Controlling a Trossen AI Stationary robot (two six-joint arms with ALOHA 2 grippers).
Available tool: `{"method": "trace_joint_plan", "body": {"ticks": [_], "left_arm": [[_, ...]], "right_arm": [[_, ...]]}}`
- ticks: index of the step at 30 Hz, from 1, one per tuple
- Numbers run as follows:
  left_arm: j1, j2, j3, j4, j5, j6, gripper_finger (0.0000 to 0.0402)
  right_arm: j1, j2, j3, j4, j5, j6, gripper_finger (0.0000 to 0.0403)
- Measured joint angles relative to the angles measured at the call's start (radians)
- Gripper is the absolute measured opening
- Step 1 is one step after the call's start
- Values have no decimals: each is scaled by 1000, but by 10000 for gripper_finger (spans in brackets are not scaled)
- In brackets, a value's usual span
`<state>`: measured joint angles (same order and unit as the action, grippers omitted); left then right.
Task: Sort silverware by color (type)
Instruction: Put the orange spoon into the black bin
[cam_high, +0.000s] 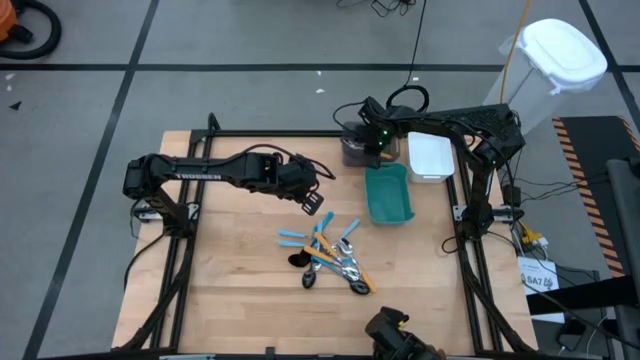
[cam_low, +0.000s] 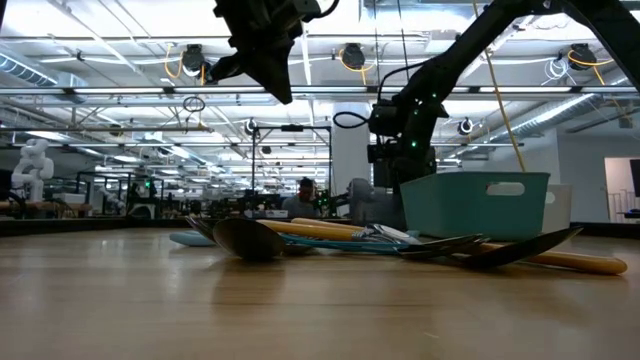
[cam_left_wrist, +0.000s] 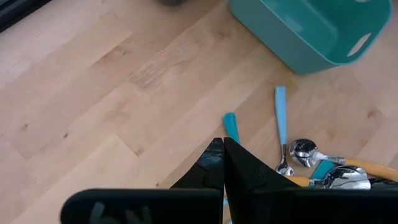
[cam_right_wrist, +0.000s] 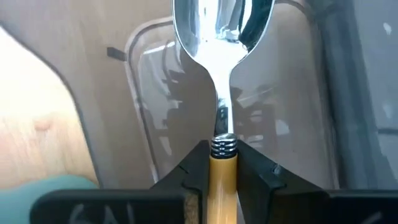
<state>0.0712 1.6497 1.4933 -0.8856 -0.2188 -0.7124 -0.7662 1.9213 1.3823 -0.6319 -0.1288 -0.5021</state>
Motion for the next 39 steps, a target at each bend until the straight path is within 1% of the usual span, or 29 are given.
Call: {"method": "trace_joint_plan", "body": {"ticks": [2, 8, 11, 17, 21, 33, 39], "left_arm": [[0, 0, 0, 0, 0, 3, 1], [0, 0, 0, 0, 0, 24, 1], [0, 0, 0, 0, 0, 23, 1], [0, 0, 0, 0, 0, 23, 1], [0, 0, 0, -1, 0, 27, 1], [0, 0, 0, 0, 0, 29, 1], [0, 0, 0, 0, 0, 49, 1]], "right_arm": [[0, 0, 0, -11, 25, 20, 51], [2, -2, 0, -22, 30, 31, 51], [6, -5, 0, -51, 76, 34, 51], [5, -8, 1, -67, 78, 22, 51], [5, -10, 1, -69, 128, 19, 50], [5, -62, 2, -117, 129, 18, 50], [9, -62, 2, -184, 138, 14, 50]]}}
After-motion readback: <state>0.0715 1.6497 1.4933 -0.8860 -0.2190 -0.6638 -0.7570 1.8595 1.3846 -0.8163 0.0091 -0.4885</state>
